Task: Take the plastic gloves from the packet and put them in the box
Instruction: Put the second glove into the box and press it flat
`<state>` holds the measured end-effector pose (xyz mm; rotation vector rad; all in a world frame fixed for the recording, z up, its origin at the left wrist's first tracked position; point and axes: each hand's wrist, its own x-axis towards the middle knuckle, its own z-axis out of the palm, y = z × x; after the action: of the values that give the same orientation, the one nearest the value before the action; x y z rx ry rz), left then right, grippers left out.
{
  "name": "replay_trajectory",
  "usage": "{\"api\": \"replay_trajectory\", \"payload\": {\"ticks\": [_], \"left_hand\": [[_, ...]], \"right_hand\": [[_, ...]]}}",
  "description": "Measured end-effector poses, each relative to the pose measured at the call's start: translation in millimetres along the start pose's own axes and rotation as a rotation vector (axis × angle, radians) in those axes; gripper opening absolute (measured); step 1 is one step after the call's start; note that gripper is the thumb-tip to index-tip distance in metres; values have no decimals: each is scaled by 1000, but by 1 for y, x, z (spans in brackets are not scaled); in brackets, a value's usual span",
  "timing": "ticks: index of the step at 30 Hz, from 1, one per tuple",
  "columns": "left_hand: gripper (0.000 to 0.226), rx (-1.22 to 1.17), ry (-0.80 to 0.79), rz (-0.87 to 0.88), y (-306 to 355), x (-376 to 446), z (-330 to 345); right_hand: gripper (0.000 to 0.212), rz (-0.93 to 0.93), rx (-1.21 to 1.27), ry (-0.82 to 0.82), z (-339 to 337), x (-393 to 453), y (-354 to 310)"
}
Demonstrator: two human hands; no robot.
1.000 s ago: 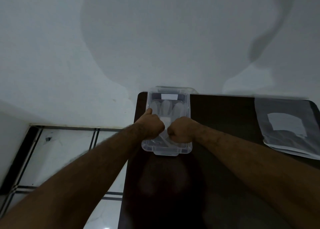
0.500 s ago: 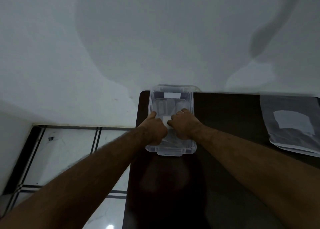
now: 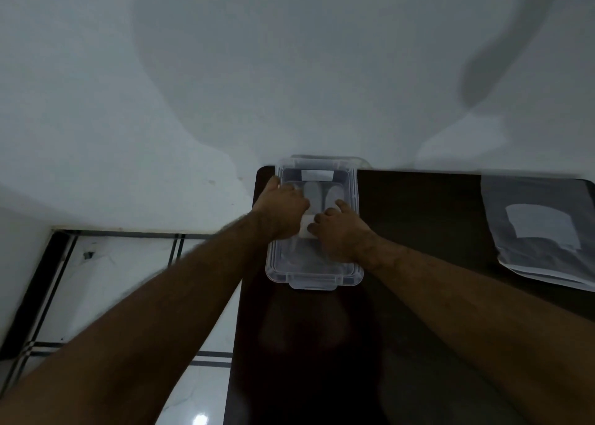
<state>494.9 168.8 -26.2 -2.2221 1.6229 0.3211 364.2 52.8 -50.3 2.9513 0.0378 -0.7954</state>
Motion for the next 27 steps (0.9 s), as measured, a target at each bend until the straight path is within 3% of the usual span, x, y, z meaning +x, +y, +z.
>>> {"api": "replay_trajectory", "payload": {"ticks": [4, 12, 18, 22, 27], "left_hand": [[49, 39, -67, -19, -7, 16, 8], [60, 151, -91, -68, -3, 27, 13], [31, 64, 11, -14, 4, 3, 7], [34, 217, -63, 117, 11, -15, 11], [39, 194, -171, 62, 12, -17, 13]], "right_hand": [[50, 32, 6, 6, 10, -3, -5], [48, 62, -13, 52, 15, -2, -9], [43, 32, -64, 90, 3, -13, -6], [36, -5, -150, 33, 1, -16, -6], [42, 25, -158, -65, -6, -12, -4]]}}
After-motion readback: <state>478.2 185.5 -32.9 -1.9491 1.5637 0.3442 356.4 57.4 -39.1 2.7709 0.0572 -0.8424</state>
